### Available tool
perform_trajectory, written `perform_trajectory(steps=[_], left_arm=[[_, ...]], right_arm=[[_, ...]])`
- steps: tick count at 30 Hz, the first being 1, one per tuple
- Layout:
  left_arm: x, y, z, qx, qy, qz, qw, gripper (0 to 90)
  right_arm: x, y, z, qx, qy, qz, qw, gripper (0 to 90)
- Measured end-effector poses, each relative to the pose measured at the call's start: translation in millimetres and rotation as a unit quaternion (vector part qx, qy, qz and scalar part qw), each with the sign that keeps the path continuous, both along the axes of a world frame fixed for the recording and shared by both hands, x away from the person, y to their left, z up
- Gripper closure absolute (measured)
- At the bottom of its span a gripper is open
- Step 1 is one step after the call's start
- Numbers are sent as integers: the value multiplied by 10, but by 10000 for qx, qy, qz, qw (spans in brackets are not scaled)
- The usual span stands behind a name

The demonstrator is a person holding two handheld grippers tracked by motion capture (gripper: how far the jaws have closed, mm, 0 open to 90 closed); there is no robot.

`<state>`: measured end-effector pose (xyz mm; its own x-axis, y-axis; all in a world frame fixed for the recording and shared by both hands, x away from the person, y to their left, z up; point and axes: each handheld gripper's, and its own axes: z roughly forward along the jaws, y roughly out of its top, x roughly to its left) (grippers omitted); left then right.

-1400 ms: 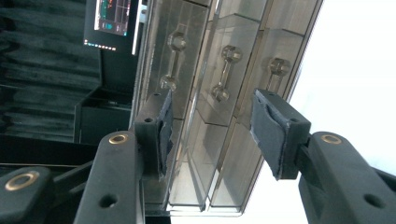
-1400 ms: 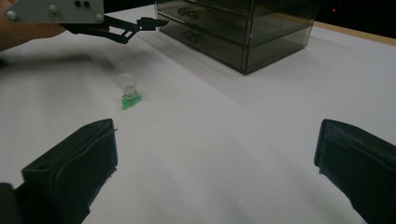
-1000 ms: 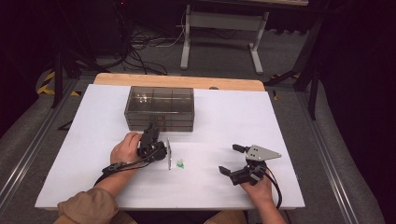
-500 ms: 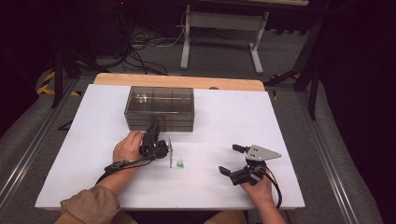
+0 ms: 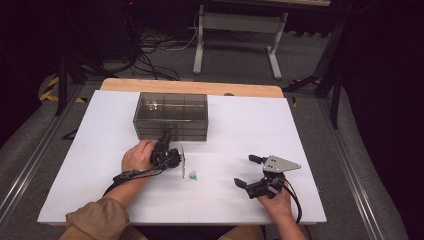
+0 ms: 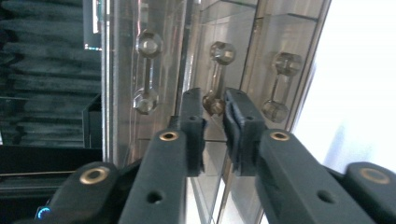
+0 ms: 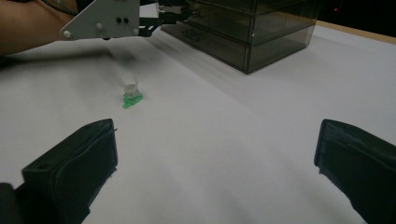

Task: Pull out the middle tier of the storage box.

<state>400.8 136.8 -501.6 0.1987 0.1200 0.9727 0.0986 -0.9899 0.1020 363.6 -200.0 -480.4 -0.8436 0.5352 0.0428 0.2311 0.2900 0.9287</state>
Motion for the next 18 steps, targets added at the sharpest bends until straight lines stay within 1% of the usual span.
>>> perform_trajectory(steps=[5,9,10,13,18], left_arm=[[-2,1,2,7,6,-6,10000,799],[-8,1,11,-10,49,23,10000,802],[-6,5,8,-28,30,-9,10000,803],[-18,6,18,-44,81,22,10000,805],[-46,5,31,-48,104,28,9999,805]], right_arm=[[-1,1,0,-1,0,3,10000,0],[0,0,0,0,-3,4,10000,0],[0,0,0,0,-4,3,10000,0],[-1,1,0,1,-3,3,10000,0],[0,1,-1,-1,-1,5,10000,0]])
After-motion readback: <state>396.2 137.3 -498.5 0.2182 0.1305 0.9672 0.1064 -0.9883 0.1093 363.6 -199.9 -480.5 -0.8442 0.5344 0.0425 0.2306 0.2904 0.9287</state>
